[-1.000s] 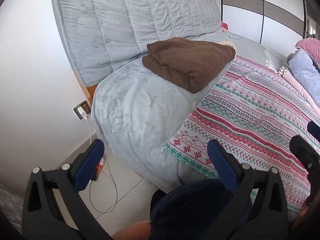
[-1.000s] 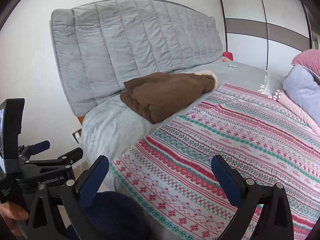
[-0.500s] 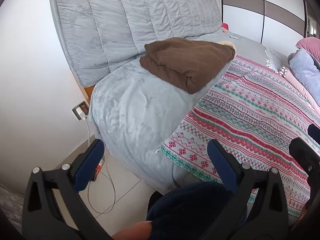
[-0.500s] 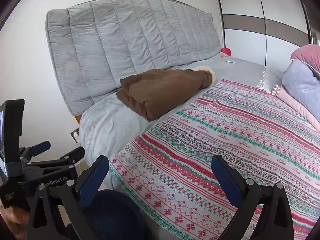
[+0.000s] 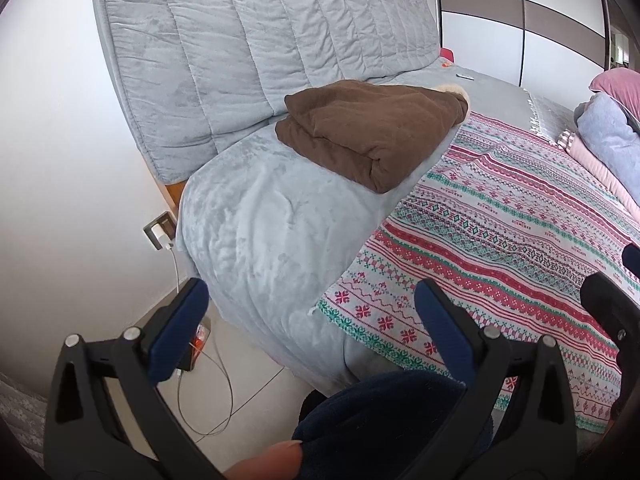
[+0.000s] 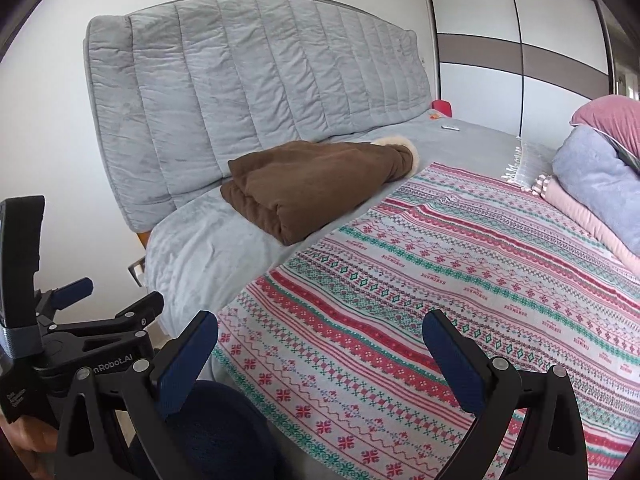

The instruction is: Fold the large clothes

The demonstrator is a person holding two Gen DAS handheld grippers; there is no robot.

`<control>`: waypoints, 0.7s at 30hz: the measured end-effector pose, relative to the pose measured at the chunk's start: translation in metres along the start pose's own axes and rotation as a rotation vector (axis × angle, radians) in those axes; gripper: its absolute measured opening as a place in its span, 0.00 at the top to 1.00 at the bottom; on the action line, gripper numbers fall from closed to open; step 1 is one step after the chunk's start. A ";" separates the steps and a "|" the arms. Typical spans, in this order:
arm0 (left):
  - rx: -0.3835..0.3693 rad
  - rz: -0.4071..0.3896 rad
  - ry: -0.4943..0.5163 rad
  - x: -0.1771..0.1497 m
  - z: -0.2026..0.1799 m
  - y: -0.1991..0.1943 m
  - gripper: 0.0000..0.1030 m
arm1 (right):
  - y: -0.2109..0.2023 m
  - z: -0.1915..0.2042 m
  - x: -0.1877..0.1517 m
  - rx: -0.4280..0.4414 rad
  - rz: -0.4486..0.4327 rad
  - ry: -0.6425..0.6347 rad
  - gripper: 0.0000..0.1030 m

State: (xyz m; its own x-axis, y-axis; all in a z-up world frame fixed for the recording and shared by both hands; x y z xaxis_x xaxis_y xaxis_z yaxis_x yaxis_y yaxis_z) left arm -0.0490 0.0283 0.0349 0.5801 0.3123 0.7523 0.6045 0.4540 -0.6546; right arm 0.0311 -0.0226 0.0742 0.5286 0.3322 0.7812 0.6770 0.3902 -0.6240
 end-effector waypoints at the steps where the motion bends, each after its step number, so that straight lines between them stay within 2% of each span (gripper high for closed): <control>1: 0.003 -0.003 0.003 0.000 -0.001 0.000 0.01 | 0.000 0.000 0.000 0.001 0.001 0.000 0.00; 21: 0.017 -0.030 0.023 0.001 -0.010 -0.005 0.01 | 0.003 -0.002 -0.003 -0.002 0.013 0.003 0.00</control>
State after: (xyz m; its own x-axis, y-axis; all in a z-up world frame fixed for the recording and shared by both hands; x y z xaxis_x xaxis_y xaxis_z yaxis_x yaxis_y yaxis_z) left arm -0.0462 0.0180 0.0382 0.5745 0.2794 0.7693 0.6122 0.4772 -0.6305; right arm 0.0329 -0.0237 0.0702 0.5389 0.3351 0.7728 0.6709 0.3839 -0.6344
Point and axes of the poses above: each gripper's, at about its wrist camera, not at the fingertips, and y roughly the way its jaws point, z to its left, x to its top, the point moved 2 cm from there along y, roughly the way its jaws point, and after that the axes turned 2 degrees about -x, right-handed, at the moved point
